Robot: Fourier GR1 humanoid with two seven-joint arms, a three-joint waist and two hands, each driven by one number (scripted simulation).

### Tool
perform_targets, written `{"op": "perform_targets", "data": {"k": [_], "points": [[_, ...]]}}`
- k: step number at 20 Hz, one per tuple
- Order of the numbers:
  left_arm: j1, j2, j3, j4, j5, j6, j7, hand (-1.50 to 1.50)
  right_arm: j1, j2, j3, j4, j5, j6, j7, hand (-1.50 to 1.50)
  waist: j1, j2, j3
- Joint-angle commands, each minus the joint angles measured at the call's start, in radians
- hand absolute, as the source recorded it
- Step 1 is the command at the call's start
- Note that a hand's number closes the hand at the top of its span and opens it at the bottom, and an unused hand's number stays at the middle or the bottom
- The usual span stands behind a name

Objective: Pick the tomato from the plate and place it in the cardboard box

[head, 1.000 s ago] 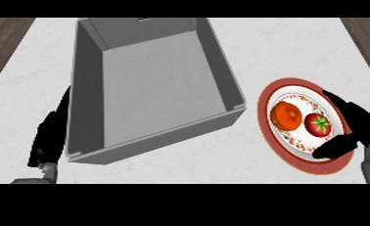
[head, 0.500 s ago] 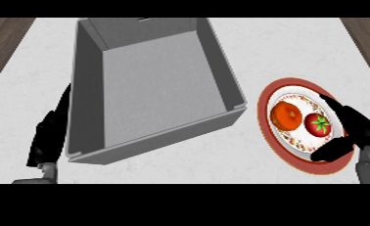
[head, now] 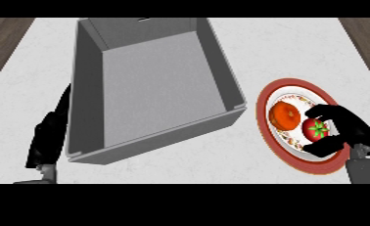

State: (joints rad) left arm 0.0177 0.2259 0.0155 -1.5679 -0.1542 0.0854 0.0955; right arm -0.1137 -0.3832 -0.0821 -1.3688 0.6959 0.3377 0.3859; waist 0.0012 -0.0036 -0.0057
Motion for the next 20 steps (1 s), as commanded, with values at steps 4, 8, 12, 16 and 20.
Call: {"op": "perform_targets", "data": {"k": [4, 8, 12, 16, 20], "points": [[0.022, -0.005, 0.022, 0.000, -0.007, -0.011, -0.010, 0.00, -0.006, -0.042, -0.001, -0.008, 0.119, -0.119, -0.053, 1.50, 0.000, 0.003, 0.006], [0.052, -0.006, -0.001, -0.142, -0.010, -0.035, 0.091, 0.00, 0.000, 0.003, 0.021, -0.012, 0.175, -0.211, -0.068, 1.50, 0.003, 0.002, 0.006], [-0.006, -0.006, 0.040, 0.021, 0.007, -0.051, -0.017, 0.00, 0.040, 0.093, 0.107, -0.150, 0.282, -0.244, 0.093, 1.50, -0.004, 0.002, 0.005], [-0.031, -0.012, 0.038, 0.056, -0.018, -0.021, -0.012, 0.00, 0.035, 0.291, 0.365, -0.285, 0.519, -0.228, 0.402, 1.50, -0.005, -0.001, 0.002], [0.005, 0.001, 0.038, -0.048, 0.009, -0.052, 0.050, 0.00, -0.011, 0.368, 0.483, -0.365, 0.682, -0.143, 0.595, 1.50, 0.009, -0.002, 0.005]]}}
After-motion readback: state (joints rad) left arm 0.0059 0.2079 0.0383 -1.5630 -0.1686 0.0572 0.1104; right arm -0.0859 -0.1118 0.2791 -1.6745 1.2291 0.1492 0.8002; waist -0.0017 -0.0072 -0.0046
